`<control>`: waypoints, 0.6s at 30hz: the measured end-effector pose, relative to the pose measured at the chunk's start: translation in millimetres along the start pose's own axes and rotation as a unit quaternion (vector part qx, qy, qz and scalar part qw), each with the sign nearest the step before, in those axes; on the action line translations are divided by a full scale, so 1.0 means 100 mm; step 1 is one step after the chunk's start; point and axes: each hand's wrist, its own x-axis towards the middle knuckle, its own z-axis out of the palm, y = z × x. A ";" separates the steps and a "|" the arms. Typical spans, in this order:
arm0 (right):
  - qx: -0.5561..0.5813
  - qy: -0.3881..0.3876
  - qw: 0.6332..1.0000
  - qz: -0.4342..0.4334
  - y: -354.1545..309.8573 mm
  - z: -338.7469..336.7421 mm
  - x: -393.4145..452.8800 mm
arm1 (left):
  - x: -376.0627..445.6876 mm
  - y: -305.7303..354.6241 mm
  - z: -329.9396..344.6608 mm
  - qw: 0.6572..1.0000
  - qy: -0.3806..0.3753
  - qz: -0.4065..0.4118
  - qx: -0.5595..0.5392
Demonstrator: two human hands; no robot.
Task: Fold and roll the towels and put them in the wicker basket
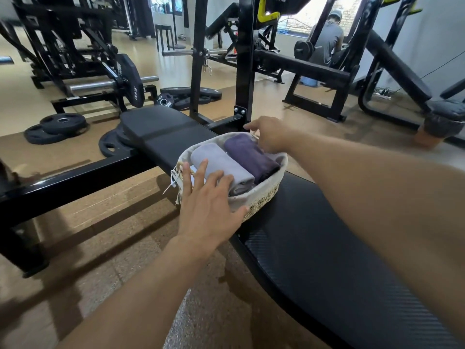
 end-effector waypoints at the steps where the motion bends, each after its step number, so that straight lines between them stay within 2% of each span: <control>1: -0.018 -0.054 0.998 -0.005 -0.03 -0.07 0.02 | 0.00 0.00 0.00 1.000 -0.002 0.000 0.003; 3: -0.066 -0.159 0.985 0.007 -0.06 -0.15 0.05 | 0.00 0.01 0.00 1.000 -0.003 0.001 0.010; 5: -0.119 -0.207 0.971 0.016 -0.09 -0.13 0.07 | 0.00 0.01 0.00 1.000 -0.006 0.001 0.016; 8: -0.165 -0.210 0.964 -0.012 -0.13 0.07 0.07 | 0.00 0.02 -0.01 1.000 -0.011 0.005 0.027; 13: -0.162 -0.200 0.965 -0.049 -0.15 0.38 0.11 | 0.00 0.01 -0.01 0.999 -0.023 0.012 0.038; 16: -0.163 -0.197 0.966 -0.047 -0.14 0.37 0.07 | 0.01 0.03 -0.02 0.999 -0.030 0.011 0.039; 18: -0.142 -0.169 0.974 -0.048 -0.12 0.30 0.02 | 0.00 0.03 -0.01 0.999 -0.032 0.006 0.034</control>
